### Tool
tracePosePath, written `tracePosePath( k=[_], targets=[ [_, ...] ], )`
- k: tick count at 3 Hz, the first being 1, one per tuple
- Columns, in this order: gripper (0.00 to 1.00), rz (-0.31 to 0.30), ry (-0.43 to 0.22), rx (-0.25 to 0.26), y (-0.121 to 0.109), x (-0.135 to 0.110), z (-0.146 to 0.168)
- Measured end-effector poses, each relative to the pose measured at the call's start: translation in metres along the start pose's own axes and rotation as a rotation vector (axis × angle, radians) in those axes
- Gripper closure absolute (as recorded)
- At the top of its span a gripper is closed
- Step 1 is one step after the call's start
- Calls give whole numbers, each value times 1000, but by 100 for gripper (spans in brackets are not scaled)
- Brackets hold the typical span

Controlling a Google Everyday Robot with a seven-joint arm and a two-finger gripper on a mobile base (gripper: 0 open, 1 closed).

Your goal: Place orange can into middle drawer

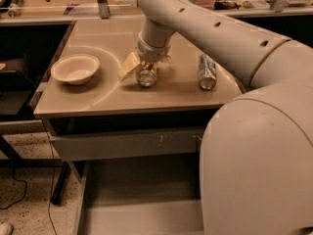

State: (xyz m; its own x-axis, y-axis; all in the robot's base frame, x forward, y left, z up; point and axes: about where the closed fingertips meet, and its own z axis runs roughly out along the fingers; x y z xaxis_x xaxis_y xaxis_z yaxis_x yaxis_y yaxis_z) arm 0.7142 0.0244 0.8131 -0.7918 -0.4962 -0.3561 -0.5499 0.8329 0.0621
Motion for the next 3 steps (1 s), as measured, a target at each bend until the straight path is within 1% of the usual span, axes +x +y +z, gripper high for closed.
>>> tracePosePath(
  k=[1, 3],
  targets=[
    [18, 0, 0, 0, 0, 0, 0],
    [64, 0, 0, 0, 0, 0, 0]
  ],
)
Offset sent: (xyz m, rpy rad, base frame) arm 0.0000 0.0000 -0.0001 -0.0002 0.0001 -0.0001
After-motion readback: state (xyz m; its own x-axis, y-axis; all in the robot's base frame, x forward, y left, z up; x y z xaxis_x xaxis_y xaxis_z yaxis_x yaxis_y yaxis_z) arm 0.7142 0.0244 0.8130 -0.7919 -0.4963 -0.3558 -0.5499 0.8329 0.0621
